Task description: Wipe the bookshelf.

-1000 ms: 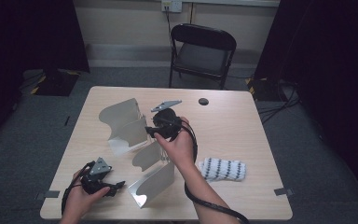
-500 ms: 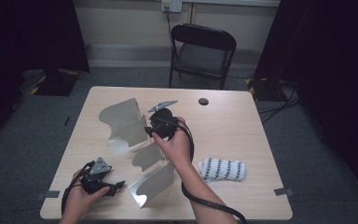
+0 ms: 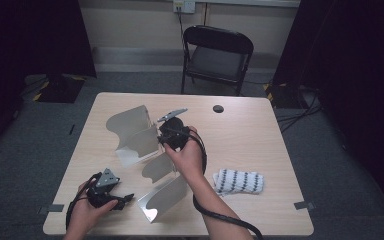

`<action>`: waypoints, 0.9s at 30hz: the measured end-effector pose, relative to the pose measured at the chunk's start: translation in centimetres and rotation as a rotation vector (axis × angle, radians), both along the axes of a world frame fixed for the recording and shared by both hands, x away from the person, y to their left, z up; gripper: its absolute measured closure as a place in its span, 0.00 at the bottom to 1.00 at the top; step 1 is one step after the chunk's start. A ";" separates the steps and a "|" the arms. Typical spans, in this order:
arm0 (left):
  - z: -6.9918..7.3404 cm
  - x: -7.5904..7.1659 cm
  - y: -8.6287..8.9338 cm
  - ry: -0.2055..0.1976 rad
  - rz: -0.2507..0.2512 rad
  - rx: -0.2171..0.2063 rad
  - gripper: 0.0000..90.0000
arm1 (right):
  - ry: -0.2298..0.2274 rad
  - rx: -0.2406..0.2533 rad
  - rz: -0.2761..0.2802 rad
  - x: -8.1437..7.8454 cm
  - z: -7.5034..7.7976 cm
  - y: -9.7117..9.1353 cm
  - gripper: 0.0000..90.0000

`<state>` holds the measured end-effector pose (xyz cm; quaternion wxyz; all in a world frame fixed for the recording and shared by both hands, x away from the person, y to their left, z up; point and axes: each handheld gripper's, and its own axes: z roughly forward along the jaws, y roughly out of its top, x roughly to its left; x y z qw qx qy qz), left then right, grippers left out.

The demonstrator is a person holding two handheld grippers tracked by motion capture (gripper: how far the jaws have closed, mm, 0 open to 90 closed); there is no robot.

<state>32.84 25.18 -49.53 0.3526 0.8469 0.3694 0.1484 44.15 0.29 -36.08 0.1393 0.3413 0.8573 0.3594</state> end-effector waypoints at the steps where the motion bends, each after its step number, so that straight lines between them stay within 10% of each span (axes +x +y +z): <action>1: 0.0 0.0 0.0 0.000 0.001 0.000 0.21 | 0.000 -0.002 -0.003 0.0 0.0 0.0 0.92; 27: 0.4 -0.1 0.4 -0.011 0.018 -0.006 0.21 | -0.006 0.050 -0.075 -0.5 -0.3 -1.1 0.85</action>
